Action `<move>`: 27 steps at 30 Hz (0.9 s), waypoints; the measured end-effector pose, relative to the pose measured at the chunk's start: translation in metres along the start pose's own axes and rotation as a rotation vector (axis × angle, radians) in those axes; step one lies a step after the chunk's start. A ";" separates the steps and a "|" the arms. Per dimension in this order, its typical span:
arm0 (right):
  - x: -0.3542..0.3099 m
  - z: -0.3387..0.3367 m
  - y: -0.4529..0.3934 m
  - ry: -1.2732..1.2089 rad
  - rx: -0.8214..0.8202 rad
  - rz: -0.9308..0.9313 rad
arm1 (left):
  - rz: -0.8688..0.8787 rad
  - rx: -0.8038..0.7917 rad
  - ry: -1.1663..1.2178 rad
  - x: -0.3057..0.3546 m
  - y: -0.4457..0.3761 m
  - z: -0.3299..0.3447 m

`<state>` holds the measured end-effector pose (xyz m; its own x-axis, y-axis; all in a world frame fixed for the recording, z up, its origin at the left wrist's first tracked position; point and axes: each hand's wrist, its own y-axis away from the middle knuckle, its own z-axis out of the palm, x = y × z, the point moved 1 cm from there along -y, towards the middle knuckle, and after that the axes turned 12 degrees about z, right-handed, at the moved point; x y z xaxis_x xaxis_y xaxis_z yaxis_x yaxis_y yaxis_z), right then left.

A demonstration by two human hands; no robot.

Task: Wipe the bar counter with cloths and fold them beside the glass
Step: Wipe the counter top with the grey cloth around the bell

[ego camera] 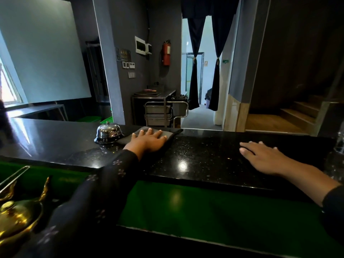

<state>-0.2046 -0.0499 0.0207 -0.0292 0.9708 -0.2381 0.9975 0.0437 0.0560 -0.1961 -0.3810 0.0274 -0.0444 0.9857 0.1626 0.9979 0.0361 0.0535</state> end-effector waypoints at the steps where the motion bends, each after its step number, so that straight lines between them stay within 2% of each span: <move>1: 0.005 0.000 -0.002 -0.022 -0.012 0.007 | -0.021 -0.007 0.004 0.007 -0.007 -0.001; 4: 0.008 0.003 -0.006 -0.041 0.012 -0.025 | 0.006 -0.022 0.008 0.047 -0.020 0.001; 9: 0.012 0.005 -0.009 -0.101 0.036 -0.032 | 0.278 -0.071 0.022 0.124 -0.028 0.019; 12: 0.013 0.001 -0.010 -0.106 0.017 -0.035 | 0.406 -0.083 0.005 0.133 -0.015 0.027; 15: 0.019 -0.006 -0.009 -0.063 -0.058 -0.072 | 0.476 -0.065 -0.043 0.113 0.003 0.028; 18: 0.034 -0.019 -0.005 -0.139 -0.075 -0.089 | 0.379 -0.037 -0.095 0.070 0.004 0.017; 22: 0.067 -0.024 -0.001 -0.077 -0.032 0.007 | 0.071 -0.044 -0.122 0.007 -0.009 0.006; 24: 0.077 -0.020 -0.001 -0.102 -0.019 0.040 | -0.035 -0.041 -0.088 -0.001 -0.016 0.004; 27: 0.077 -0.017 -0.005 -0.120 0.003 0.054 | -0.113 -0.047 -0.046 0.025 -0.023 0.003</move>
<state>-0.2127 0.0284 0.0185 0.0326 0.9365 -0.3492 0.9976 -0.0091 0.0687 -0.2197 -0.3563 0.0276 -0.1532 0.9823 0.1076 0.9833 0.1407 0.1155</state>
